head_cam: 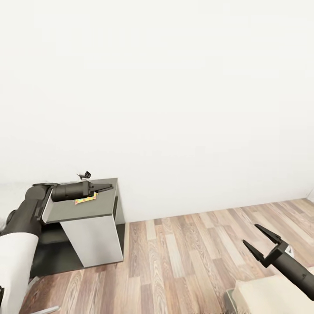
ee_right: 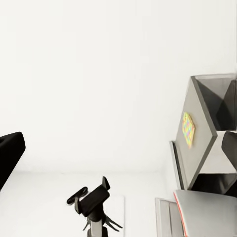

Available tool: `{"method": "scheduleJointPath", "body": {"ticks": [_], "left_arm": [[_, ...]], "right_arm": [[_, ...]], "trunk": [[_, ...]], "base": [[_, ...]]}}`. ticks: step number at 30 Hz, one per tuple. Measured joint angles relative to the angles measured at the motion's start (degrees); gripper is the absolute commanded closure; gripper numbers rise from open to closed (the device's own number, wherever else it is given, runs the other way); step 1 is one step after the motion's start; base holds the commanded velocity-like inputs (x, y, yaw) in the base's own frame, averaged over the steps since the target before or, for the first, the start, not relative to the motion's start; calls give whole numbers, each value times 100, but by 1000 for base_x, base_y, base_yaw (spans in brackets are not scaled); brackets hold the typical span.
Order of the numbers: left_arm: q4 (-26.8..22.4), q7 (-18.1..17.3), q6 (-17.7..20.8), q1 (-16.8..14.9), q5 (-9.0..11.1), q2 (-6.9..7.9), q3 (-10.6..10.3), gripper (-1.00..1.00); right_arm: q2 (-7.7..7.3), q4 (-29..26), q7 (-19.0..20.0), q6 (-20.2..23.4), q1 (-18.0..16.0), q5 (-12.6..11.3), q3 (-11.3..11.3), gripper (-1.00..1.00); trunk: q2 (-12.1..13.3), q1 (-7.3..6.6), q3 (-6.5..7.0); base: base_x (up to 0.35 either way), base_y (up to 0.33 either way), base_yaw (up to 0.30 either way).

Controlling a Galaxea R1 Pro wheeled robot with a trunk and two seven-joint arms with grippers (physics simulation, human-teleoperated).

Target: Put all the toys in the child's room - the three board games (two on the bed and one on the table), the two jigsaw puzzles on the table, and the tennis ball on the table - inside the toy box on the table in the child's room.

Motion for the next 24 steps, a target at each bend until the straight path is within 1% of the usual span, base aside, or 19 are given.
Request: {"method": "scheduleJointPath", "body": {"ticks": [3, 4, 9, 11, 12, 18, 24], "left_arm": [[4, 0, -92, 187, -4, -41, -50, -100], [3, 0, -118, 286, -6, -53, -62, -100], [5, -1, -188, 537, -12, -101, -77, -100], [7, -1, -245, 645, -16, -119, -78, -100], [12, -1, -322, 755, -12, -133, -77, -100], [49, -1, -578, 1128, 18, -152, -66, -100], [71, -2, -750, 1461, 40, -156, -47, -100]], "right_arm": [[0, 4, -1, 0, 0, 173, -38, -100], [-1, 6, 2, -1, 0, 322, -82, -100], [4, 6, 35, -2, 6, 786, -258, -100], [9, 4, 90, -2, 7, 944, -333, -100], [12, 3, 184, -2, 8, 1058, -395, -100], [9, -5, 649, -4, 8, 1267, -491, -100], [11, -25, 835, -5, 6, 1460, -510, -100]], "trunk": [[0, 0, 14], [0, 0, 18], [0, 0, 41], [0, 0, 50], [0, 0, 55], [0, 0, 82], [0, 0, 109]], "base": [[-1, -26, -252], [0, -14, -252], [0, -7, -252], [0, -3, -252], [0, -2, -252], [0, -1, -252], [0, 0, -225]]}}
